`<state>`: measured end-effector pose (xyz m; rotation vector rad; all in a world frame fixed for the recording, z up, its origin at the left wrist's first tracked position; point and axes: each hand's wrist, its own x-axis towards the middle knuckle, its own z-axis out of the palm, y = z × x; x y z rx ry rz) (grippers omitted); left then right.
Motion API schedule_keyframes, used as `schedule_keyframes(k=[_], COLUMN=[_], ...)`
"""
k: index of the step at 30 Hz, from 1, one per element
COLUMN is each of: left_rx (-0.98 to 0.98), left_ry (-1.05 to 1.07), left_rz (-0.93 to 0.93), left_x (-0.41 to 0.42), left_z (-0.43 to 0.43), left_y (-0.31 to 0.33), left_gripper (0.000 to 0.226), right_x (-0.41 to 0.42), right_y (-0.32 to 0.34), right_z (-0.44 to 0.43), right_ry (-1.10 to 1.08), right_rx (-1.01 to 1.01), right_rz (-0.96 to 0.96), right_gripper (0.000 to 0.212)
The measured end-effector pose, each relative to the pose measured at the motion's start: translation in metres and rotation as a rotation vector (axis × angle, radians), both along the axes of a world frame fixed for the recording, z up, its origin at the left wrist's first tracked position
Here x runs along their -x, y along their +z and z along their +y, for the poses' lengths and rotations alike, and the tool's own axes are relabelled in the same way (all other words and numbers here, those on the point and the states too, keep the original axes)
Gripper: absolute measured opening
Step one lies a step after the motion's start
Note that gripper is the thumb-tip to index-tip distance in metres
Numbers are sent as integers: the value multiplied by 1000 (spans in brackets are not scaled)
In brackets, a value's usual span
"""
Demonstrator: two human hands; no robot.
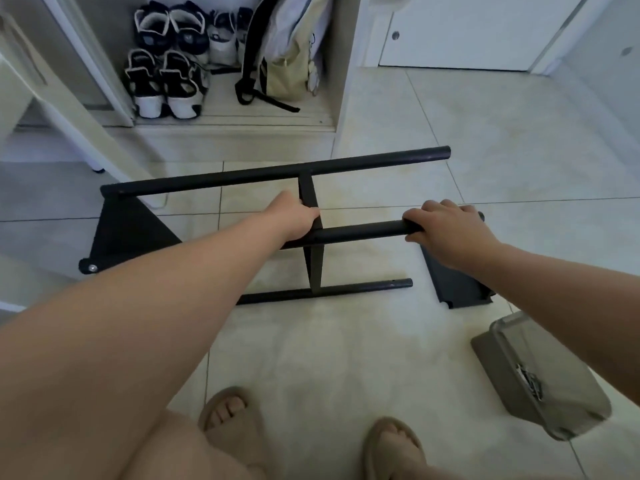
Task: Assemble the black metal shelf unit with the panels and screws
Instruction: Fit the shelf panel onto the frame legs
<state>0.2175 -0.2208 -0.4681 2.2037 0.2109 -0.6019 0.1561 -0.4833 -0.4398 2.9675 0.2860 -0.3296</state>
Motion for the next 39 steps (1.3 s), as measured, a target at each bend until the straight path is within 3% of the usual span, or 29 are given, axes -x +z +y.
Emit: schedule_keyframes(k=[15,22,39], left_rx=[-79,-14,-16], left_ry=[-192,-155,-159], left_rz=[123,145,67], left_x=[-3,2,-4], left_z=[-12,-2,-7], left_y=[-19,-25,-31], left_gripper=[44,31,34], right_x=[6,9,-2], right_y=[-35,-40,-43], right_z=[-13,-12,-17], right_ry=[-93,-92,-107], right_rx=[-38,-20,-65], right_rz=[232,205,173], right_gripper=[33,31,23])
